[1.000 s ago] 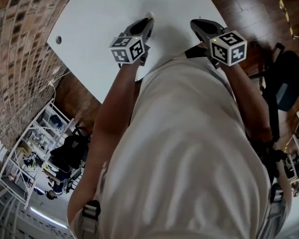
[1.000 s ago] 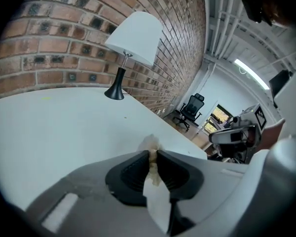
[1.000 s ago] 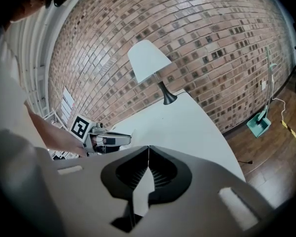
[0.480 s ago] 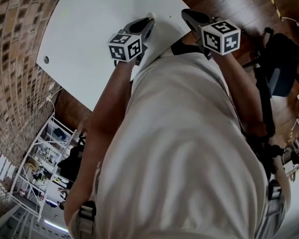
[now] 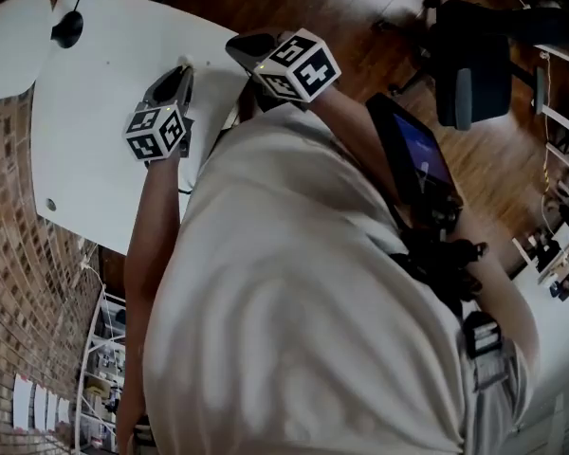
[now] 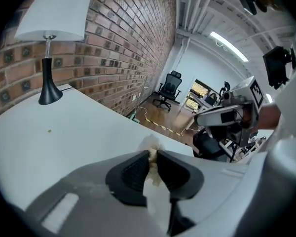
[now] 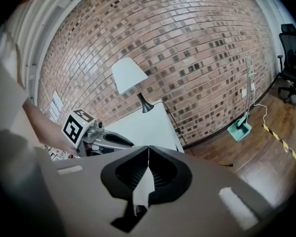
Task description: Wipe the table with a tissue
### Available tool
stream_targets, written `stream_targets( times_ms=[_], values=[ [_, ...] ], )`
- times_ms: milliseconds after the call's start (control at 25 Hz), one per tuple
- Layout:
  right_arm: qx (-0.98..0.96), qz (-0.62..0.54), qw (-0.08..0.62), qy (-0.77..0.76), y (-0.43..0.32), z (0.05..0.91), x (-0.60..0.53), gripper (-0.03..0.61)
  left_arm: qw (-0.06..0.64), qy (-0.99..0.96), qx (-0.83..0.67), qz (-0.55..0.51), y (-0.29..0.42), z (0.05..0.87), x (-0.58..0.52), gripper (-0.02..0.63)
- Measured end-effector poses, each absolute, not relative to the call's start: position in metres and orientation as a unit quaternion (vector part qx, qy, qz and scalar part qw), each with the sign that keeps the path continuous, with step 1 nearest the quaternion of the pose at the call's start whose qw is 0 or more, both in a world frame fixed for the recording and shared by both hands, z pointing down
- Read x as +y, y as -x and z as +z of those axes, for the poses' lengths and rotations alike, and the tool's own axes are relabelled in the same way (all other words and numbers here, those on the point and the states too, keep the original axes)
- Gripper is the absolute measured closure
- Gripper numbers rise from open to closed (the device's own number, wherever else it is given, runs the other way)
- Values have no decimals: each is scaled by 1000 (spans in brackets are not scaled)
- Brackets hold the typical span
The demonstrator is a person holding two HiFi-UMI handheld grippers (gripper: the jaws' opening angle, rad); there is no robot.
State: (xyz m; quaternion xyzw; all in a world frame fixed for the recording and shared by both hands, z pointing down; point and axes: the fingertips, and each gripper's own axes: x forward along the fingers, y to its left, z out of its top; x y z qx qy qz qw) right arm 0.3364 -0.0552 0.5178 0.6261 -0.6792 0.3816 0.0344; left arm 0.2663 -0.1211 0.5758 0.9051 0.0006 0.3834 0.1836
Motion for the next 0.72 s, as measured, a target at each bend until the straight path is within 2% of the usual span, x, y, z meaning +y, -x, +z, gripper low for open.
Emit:
stream_targets(
  times_ms=[480,720],
  values=[
    [-666,389,11,-637,-356,524,-14,569,119,-901,17,417,-290,583,-94,552],
    [-658,392,-2,-643,-351,529,-13,569,47,-893,30,446,-288,595,-103,552]
  ],
)
